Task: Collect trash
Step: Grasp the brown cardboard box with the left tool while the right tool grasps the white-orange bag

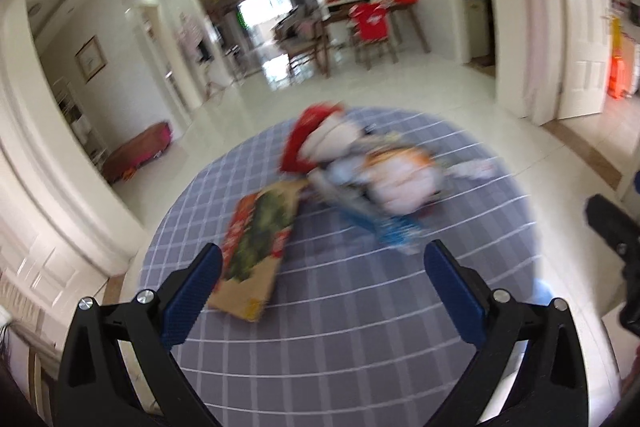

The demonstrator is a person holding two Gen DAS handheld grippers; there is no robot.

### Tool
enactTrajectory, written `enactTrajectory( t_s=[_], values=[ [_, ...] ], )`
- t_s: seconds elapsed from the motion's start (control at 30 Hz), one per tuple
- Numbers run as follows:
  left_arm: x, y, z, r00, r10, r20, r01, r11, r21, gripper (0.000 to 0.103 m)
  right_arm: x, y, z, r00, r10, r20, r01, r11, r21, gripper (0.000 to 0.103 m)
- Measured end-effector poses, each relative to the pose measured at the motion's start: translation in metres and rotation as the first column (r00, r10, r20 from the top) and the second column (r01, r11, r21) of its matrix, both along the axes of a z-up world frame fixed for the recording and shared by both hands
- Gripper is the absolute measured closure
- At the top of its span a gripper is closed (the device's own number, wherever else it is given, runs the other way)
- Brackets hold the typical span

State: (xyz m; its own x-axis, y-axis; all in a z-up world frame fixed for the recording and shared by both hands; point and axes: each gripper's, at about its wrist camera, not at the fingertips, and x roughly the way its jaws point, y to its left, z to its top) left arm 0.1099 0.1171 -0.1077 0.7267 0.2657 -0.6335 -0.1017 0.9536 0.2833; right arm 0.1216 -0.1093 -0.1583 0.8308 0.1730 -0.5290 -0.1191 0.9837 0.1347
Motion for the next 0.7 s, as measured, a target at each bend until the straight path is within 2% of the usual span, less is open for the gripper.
enactTrajectory(
  t_s=[0.17,0.27,0.33,0.57,0.6,0.67,0.7],
  values=[
    [0.02,0.044,-0.026,0.996,0.072,-0.055,-0.072,0.997,0.009,0.004,0.032,0.037,-0.025,0.997,0.06,-0.053,-0.061,0.998,-0.026,0.006],
    [0.032,0.06,-0.042,0.99,0.099,-0.099,-0.097,0.995,0.027,0.004,0.046,0.054,-0.033,0.993,0.098,-0.071,-0.099,0.995,-0.007,0.006],
    [0.038,0.068,-0.05,0.988,0.101,-0.12,-0.1,0.995,0.015,0.004,0.057,0.064,-0.036,0.99,0.113,-0.08,-0.114,0.994,0.002,0.006],
    [0.066,0.081,-0.079,0.979,0.117,-0.165,-0.111,0.993,0.043,0.006,0.084,0.08,-0.046,0.984,0.138,-0.115,-0.13,0.989,0.07,0.006],
    [0.069,0.083,-0.082,0.979,0.115,-0.168,-0.111,0.993,0.037,0.008,0.087,0.081,-0.047,0.983,0.141,-0.118,-0.131,0.987,0.092,0.006],
    [0.076,0.091,-0.089,0.973,0.118,-0.197,-0.116,0.993,0.022,0.03,0.09,0.082,-0.048,0.982,0.147,-0.12,-0.131,0.983,0.128,0.006],
    [0.078,0.093,-0.09,0.974,0.118,-0.193,-0.119,0.993,0.011,0.03,0.092,0.082,-0.048,0.981,0.149,-0.121,-0.131,0.981,0.142,0.006]
  ],
)
